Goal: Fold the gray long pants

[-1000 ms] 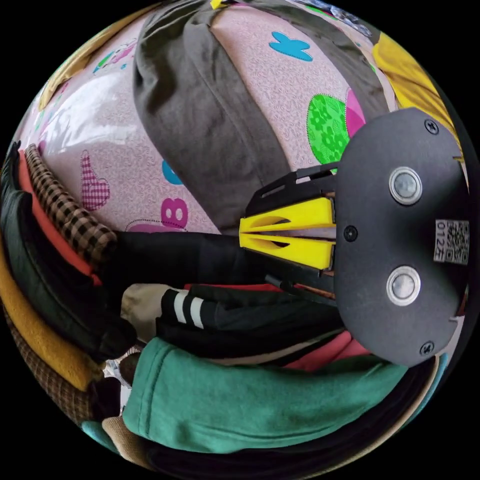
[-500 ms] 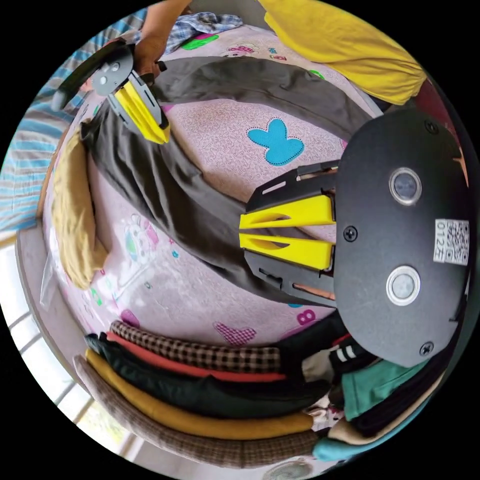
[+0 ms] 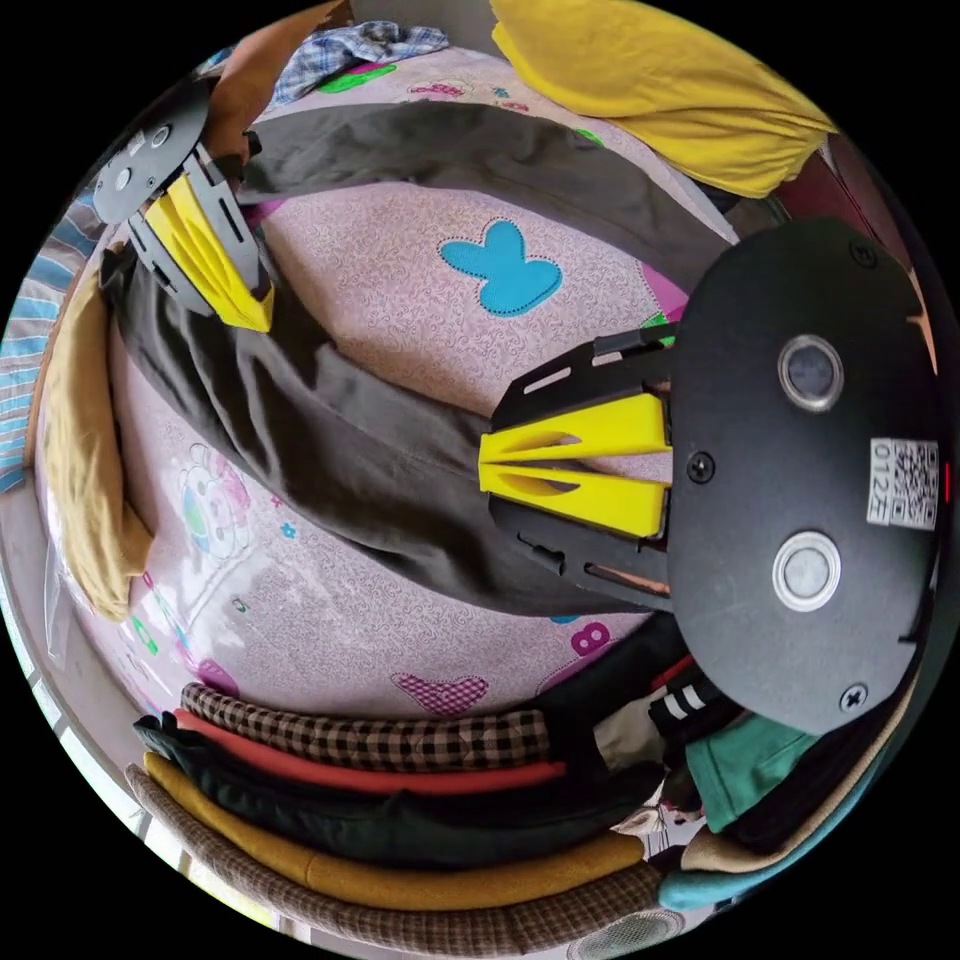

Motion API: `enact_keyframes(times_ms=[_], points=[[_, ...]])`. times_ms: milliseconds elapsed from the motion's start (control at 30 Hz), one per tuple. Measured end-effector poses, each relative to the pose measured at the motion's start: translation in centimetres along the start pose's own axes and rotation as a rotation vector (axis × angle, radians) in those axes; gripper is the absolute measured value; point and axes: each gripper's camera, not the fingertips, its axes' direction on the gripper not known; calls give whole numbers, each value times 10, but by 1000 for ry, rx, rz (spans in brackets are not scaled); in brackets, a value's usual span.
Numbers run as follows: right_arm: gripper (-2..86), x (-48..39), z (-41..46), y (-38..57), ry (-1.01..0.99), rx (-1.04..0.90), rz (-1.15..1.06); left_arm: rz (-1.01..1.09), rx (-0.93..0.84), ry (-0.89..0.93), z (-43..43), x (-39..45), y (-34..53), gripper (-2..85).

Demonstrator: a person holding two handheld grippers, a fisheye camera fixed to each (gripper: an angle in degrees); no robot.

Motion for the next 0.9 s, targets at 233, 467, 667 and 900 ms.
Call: enact_keyframes(times_ms=[233, 467, 667, 900], points=[[12, -15, -18, 42, -131, -49, -121, 86, -85, 92, 18, 18, 42, 0], [20, -3, -40, 47, -141, 22, 42, -127, -28, 14, 42, -15, 48, 2], [16, 4, -70, 63, -113, 31, 86, -141, -134, 63, 81, -22, 66, 3], [9, 41, -110, 132, -80, 10, 243, -160, -151, 11, 99, -14, 117, 4]])
